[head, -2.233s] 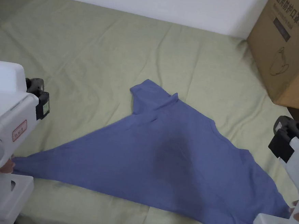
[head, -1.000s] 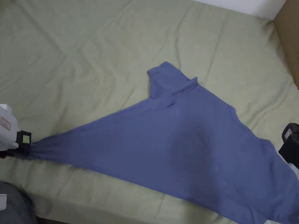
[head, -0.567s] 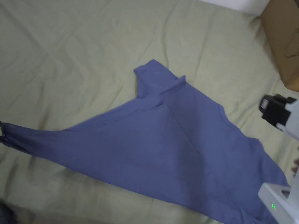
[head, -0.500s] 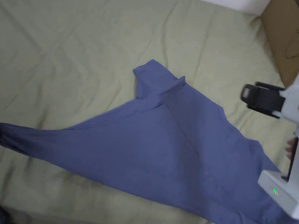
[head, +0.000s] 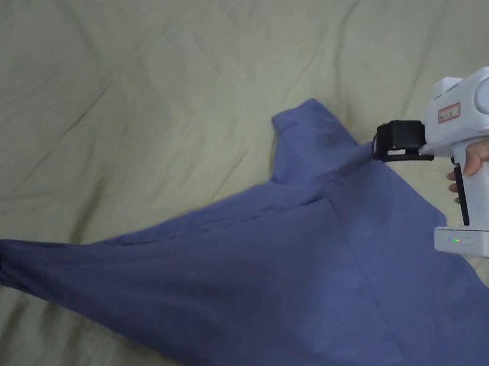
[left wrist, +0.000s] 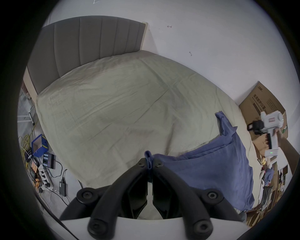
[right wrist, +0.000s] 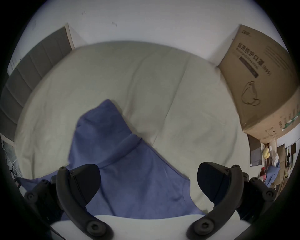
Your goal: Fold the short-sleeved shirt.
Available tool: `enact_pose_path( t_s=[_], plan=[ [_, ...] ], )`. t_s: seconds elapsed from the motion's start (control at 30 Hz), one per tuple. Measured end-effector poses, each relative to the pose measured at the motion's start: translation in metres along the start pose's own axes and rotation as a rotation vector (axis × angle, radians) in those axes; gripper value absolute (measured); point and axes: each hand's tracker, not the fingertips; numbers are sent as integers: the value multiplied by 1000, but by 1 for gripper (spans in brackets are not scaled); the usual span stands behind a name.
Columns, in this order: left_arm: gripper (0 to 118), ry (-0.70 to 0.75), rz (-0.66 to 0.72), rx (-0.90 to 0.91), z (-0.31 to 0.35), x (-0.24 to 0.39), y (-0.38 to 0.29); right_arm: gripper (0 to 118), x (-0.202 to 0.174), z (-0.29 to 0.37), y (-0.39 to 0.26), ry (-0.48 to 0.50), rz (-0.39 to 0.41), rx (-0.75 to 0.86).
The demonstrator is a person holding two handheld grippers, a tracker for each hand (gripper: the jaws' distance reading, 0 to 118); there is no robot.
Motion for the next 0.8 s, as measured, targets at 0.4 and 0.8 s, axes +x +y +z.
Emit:
enact_pose_path(
  t_s=[0.4, 0.8],
  plan=[
    [0, 53, 11, -41, -29, 4, -3, 54, -18, -85, 21, 100, -22, -75],
    [0, -27, 79, 60, -23, 9, 10, 5, 7, 63, 5, 207, -88, 111]
  ],
)
